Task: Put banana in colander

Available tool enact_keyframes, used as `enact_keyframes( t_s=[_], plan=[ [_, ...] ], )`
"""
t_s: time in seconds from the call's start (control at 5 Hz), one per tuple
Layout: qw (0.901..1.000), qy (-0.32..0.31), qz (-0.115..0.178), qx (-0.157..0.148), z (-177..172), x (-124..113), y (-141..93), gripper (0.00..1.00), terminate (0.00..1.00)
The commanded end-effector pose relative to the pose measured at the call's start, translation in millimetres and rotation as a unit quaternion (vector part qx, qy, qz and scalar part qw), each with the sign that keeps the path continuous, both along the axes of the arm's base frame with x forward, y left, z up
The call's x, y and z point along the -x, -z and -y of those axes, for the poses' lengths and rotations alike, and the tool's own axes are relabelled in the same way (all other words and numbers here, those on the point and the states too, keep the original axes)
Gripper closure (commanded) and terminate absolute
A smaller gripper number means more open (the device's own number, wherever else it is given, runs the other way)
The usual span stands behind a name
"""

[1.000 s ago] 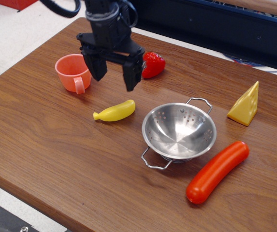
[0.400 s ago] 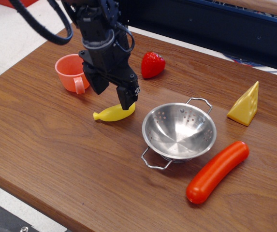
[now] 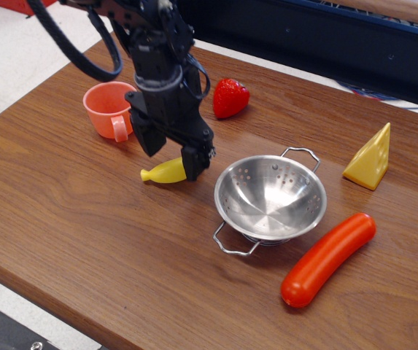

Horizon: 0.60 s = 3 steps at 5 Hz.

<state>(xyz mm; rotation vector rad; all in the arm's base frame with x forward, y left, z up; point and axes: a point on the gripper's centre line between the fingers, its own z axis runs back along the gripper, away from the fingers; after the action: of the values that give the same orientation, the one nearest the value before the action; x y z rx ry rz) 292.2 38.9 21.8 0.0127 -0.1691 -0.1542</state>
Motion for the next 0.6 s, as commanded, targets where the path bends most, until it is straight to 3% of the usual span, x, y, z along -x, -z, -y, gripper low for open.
enact_keyframes(
  t_s=[0.0, 0.2, 0.4],
  plan=[
    [1.0, 0.0, -0.005, -0.001, -3.5, -0.8, 5.6, 0.0, 0.0],
    [0.9999, -0.003, -0.002, 0.01, -3.8, -0.9, -2.2, 1.0, 0.0],
    [0.9995, -0.017, 0.016, 0.022, -1.0, -4.2, -20.4, 1.0, 0.0]
  ],
)
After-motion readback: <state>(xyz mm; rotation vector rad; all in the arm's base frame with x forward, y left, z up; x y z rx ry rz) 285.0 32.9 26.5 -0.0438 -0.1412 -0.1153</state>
